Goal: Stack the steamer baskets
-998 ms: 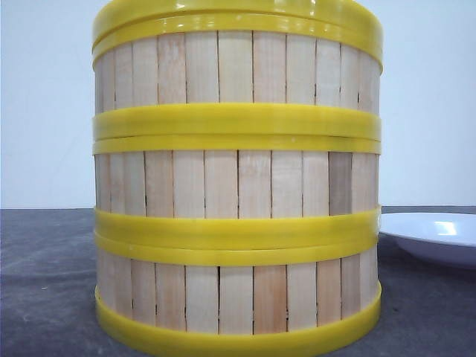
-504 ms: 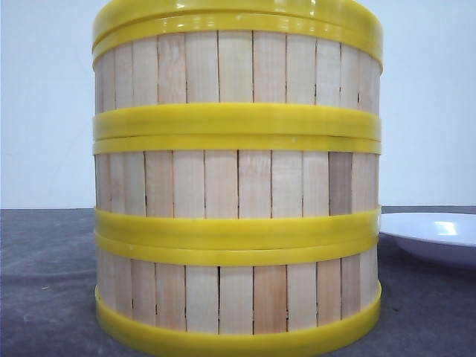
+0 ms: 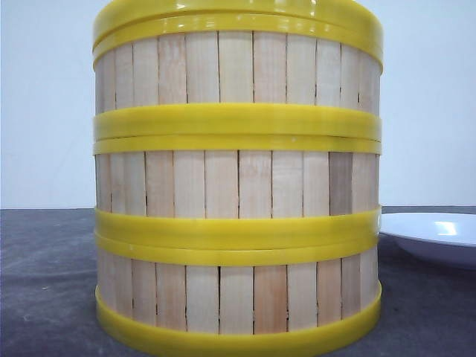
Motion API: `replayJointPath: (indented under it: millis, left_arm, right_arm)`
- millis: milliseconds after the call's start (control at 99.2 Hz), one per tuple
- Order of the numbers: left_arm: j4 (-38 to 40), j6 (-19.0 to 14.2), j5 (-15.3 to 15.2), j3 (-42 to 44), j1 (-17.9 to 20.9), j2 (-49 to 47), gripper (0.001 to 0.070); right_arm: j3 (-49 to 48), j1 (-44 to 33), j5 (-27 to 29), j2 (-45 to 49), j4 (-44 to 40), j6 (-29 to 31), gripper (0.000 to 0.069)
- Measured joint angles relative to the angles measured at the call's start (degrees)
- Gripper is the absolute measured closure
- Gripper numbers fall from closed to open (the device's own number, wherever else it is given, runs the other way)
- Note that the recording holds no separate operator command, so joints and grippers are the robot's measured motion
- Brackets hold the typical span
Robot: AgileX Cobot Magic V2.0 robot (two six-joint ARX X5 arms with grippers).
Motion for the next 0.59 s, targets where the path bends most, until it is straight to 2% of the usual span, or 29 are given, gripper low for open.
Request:
replayJointPath:
  millis: [292, 454, 595]
  left_arm:
    - [17.0, 0.1, -0.3, -15.4, 13.2, -2.1, 0.0674]
    - [22.2, -0.1, -0.5, -23.7, 17.1, -6.4, 0.0674]
    - [22.1, -0.1, -4.1, -28.6, 19.2, -10.9, 0.0674]
  right_arm:
    - [0.0, 0.0, 0.0, 0.0, 0.0, 0.0, 0.0682]
    - [0.0, 0.0, 0.0, 0.0, 0.0, 0.0, 0.0682]
    - [0.0, 0.0, 0.0, 0.0, 0.0, 0.0, 0.0682]
